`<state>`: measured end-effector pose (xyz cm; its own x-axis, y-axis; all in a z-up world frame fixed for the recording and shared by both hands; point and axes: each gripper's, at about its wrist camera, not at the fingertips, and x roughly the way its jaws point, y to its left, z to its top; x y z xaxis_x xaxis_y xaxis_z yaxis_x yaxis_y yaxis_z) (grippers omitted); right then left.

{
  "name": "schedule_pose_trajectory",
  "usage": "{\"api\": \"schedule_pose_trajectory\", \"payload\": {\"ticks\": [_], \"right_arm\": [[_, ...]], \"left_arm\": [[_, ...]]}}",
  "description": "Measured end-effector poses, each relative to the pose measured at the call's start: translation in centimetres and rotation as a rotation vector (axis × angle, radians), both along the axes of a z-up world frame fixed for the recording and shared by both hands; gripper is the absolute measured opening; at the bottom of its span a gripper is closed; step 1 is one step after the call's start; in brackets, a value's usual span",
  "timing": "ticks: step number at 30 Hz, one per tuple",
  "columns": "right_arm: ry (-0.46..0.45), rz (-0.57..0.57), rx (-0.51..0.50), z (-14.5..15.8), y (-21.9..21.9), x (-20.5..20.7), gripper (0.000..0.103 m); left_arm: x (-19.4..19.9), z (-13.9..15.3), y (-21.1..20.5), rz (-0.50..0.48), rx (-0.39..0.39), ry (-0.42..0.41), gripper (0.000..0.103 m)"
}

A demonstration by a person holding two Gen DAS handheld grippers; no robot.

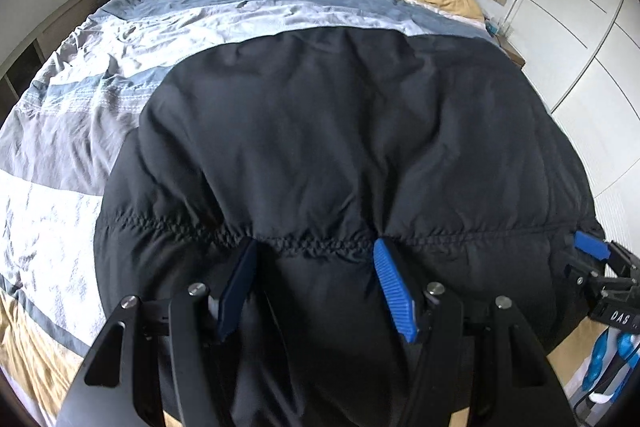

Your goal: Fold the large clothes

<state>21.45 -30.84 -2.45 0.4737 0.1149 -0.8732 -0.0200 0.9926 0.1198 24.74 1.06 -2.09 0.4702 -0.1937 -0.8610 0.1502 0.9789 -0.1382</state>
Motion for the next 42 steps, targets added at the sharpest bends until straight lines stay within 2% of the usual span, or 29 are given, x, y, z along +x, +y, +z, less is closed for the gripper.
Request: {"api": "schedule_pose_trajectory", "payload": {"ticks": [9,15,17,22,26,34,36,42], "right_arm": [[0.029,-0.058,-0.026,-1.4,-4.6,1.0,0.093],[0.042,-0.081,-0.034,-1.7,-6.2,1.6,0.094],[0.042,-0.085,-0.047,-1.2,-6.1,1.8,0.094],[-0.041,-0.011,-0.058,1.5,-4.0,2.1,0.094],[-0.058,0.039,-0.032,1.4,-1.9,4.6,0.094],[-0.087,0.083,0.0,0.0,2.0,10.4,0.095],[-0.088,0.071,-0.009,-0.3,1.9,11.8,0.096],[-0.083,0.028,-0.008,-1.4,0.8,16.7,0.099]], "left_arm": [[0.6,-1.2,-0.5,-0.01,0.025,-0.001,0.06],[0.8,-1.3,-0.3,-0.017,0.032,0.002,0.062],[0.8,-0.4,0.0,-0.001,0.015,-0.006,0.062],[2.4,1.5,0.5,0.002,-0.031,-0.05,0.062],[4.6,1.2,-0.1,-0.005,-0.054,-0.047,0.062],[8.4,0.3,-3.8,-0.087,-0.075,-0.062,0.063],[9.8,-0.4,-4.2,-0.076,-0.075,-0.053,0.067],[15.3,-2.3,-5.5,-0.05,-0.058,-0.039,0.069]]}}
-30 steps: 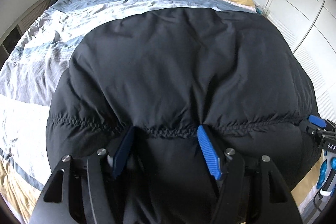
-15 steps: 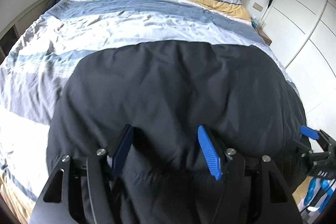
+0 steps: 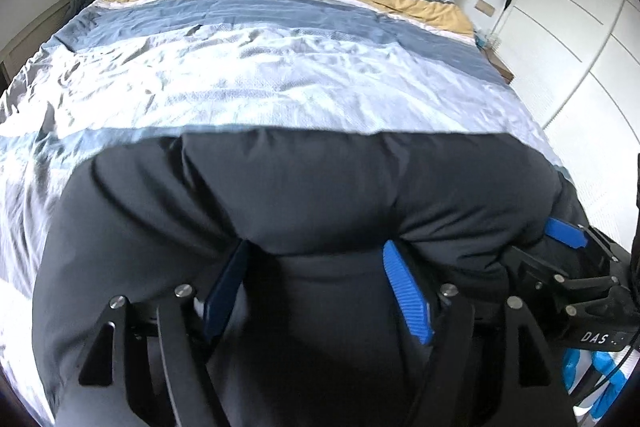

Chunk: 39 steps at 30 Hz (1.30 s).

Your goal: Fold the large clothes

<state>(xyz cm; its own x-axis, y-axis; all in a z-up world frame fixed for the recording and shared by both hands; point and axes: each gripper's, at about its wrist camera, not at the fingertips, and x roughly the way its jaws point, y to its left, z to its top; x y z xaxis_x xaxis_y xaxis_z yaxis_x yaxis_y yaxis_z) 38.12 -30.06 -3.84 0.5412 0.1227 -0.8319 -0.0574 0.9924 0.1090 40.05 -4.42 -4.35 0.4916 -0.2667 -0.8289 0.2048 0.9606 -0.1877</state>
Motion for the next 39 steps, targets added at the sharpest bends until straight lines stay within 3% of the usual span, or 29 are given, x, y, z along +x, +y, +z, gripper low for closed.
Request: {"api": "schedule_pose_trajectory", "payload": {"ticks": [5,9,14,17,20,22,25,30,35,39], "right_arm": [[0.028,-0.032,-0.001,-0.9,-0.7,3.7,0.1],[0.051,-0.043,-0.001,-1.2,-2.1,4.6,0.1],[0.084,-0.153,-0.039,-1.7,-8.7,2.7,0.1],[0.14,-0.297,-0.035,-2.4,-14.6,0.8,0.1],[0.189,-0.373,-0.149,-2.3,-17.2,-0.8,0.1],[0.163,-0.396,-0.171,-1.2,-17.6,-2.1,0.1],[0.078,-0.36,-0.137,1.7,-15.9,-4.6,0.1],[-0.033,-0.201,-0.073,4.7,-8.8,-8.1,0.1],[-0.028,-0.083,-0.049,3.3,-2.9,-10.4,0.1],[0.038,-0.094,-0.073,0.6,-2.8,-10.7,0.1]], "left_arm": [[4.4,-1.3,-1.0,0.017,0.014,0.037,0.072],[5.8,-2.0,1.1,0.067,-0.047,0.08,0.072],[5.7,-2.3,6.8,0.185,-0.006,0.111,0.072],[5.7,-2.8,10.5,0.259,0.043,0.146,0.072],[4.6,-2.7,13.4,0.325,0.09,0.167,0.072],[3.4,-1.9,14.6,0.357,0.084,0.152,0.072],[0.3,0.5,14.8,0.346,0.047,0.085,0.072],[-4.9,3.2,11.2,0.255,-0.039,0.007,0.072],[-8.4,2.7,6.7,0.17,0.01,-0.016,0.072],[-10.0,0.8,5.4,0.136,0.06,-0.004,0.072]]}}
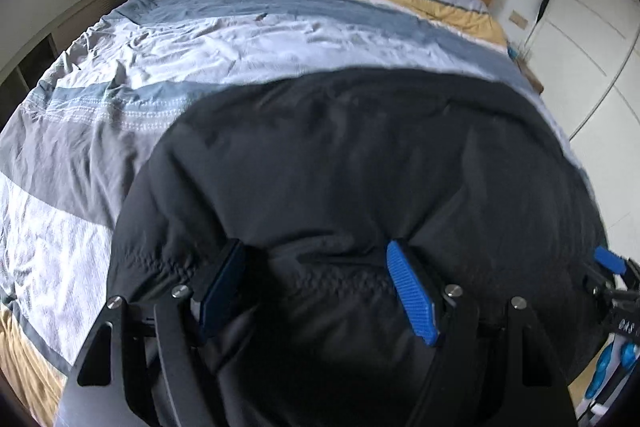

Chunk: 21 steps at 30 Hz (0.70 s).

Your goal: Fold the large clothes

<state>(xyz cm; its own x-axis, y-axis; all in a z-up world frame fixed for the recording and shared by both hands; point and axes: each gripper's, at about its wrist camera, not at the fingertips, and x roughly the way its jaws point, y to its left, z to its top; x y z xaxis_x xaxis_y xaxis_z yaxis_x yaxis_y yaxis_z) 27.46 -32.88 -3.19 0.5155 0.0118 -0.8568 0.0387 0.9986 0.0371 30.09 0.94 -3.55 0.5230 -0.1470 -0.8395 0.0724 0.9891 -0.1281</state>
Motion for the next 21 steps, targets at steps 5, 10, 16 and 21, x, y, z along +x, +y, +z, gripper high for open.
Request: {"api": "schedule_pose_trajectory", "payload": {"ticks": [5,10,16,21], "right_arm": [[0.034,-0.086,0.003,-0.4,-3.1,-1.2,0.1],[0.046,-0.148,-0.052,0.3,-5.5,-2.9,0.102],[0.023,-0.157,-0.068,1.6,-5.6,-5.5,0.103],[0.01,-0.153,-0.054,2.3,-3.9,-8.2,0.103]], "left_arm": [[-1.1,0.1,0.0,0.003,0.021,-0.006,0.072],[-1.8,0.9,0.3,0.023,0.029,-0.009,0.072],[-3.1,2.0,0.3,0.041,0.033,-0.012,0.072],[-4.8,3.5,-0.6,0.033,0.04,-0.033,0.072]]}}
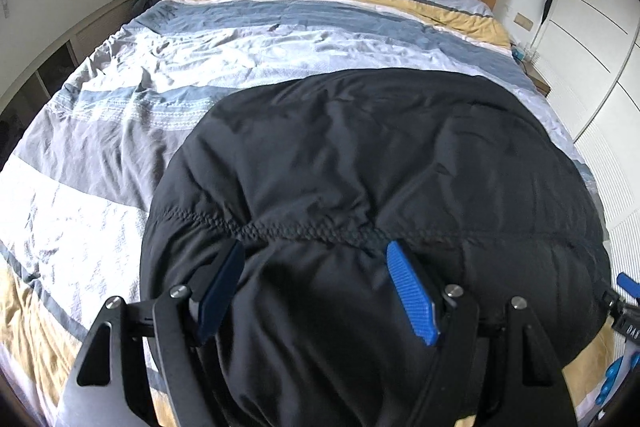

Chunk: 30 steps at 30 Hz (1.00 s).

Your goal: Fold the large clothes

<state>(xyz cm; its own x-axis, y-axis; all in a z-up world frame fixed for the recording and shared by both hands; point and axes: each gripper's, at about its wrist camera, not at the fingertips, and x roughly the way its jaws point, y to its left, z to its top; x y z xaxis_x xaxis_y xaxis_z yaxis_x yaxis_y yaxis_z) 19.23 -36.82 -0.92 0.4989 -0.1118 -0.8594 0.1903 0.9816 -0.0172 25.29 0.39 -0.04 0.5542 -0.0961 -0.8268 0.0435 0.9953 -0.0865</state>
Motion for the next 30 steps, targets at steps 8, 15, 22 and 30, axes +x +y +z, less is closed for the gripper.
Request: {"api": "schedule_pose_trajectory", "payload": {"ticks": [8,15,22,30], "right_arm": [[-0.019,0.016,0.001,0.9,2.0,-3.1,0.103],[-0.046,0.021,-0.009,2.4,3.1,-5.0,0.103],[-0.058,0.024,-0.003,4.3,4.3,-7.5,0.103],[-0.059,0.039,-0.008,7.0,5.8,-10.8,0.103]], "left_arm": [[-2.6,2.3,-1.5,-0.044,0.018,-0.03,0.073],[-4.9,3.0,-1.9,-0.063,0.032,-0.007,0.083],[-8.4,3.4,-1.6,-0.108,0.055,0.032,0.084],[-13.5,6.3,-1.2,-0.15,0.047,0.052,0.084]]}}
